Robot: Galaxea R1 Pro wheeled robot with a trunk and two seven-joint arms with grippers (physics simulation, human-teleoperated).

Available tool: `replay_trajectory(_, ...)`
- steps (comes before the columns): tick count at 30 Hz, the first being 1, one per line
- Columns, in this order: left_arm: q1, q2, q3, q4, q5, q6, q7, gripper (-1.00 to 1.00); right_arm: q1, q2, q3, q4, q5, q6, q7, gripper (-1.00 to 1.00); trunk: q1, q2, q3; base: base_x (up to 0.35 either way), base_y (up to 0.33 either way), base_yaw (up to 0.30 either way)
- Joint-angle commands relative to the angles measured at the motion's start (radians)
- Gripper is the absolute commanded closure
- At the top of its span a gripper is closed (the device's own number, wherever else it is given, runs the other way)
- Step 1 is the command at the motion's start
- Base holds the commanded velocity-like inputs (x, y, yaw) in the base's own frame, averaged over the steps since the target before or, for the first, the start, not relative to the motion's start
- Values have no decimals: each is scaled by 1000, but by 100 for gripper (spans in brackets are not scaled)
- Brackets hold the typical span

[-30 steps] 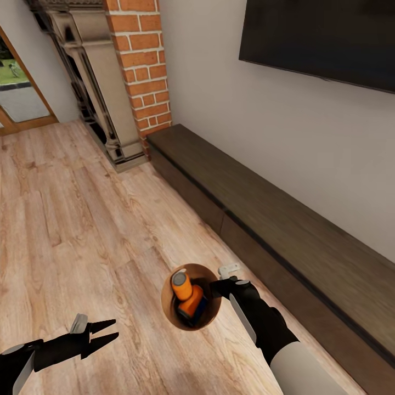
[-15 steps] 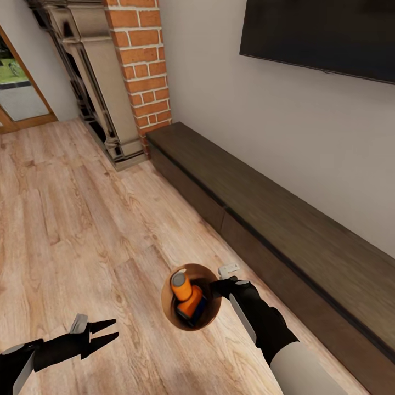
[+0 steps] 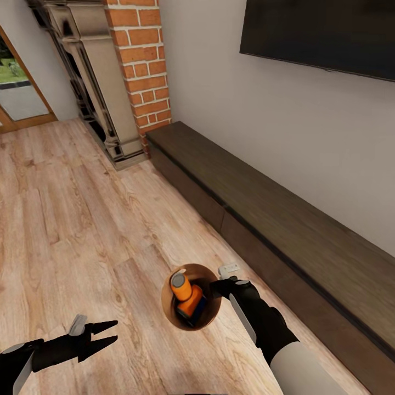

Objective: Put the three can of soda from the living room inside the tash can in the kitchen.

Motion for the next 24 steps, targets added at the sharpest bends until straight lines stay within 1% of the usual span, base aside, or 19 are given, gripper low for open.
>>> replay_trajectory(1,0,0,1,0,-1,0,0,-100,0,0,0,0,-16,-1,5,100,0,0,0,0,0,0)
replay_trajectory(10,0,1,2,1,-2,0,0,-100,0,0,0,0,-16,-1,5,100,0,0,0,0,0,0)
replay_trajectory(11,0,1,4,2,-2,0,0,-100,0,0,0,0,-16,-1,5,100,4,-7,-3,0,0,0)
replay_trajectory(13,0,6,15,2,-2,1,0,-100,0,0,0,0,-16,-1,6,100,11,-21,-9,0,0,0)
replay_trajectory(15,0,9,35,2,-2,0,0,-100,0,0,0,0,-16,-1,6,100,11,-21,-9,0,0,0)
replay_trajectory(17,0,10,44,2,-2,-1,0,-100,0,0,0,0,-16,-1,6,100,11,-21,-9,0,0,0)
replay_trajectory(20,0,11,49,2,-2,-2,0,-100,0,0,0,0,-16,-1,6,100,11,-21,-9,0,0,0)
replay_trajectory(24,0,11,52,2,-2,-2,0,-100,0,0,0,0,-17,-1,6,100,27,-49,-22,0,0,0)
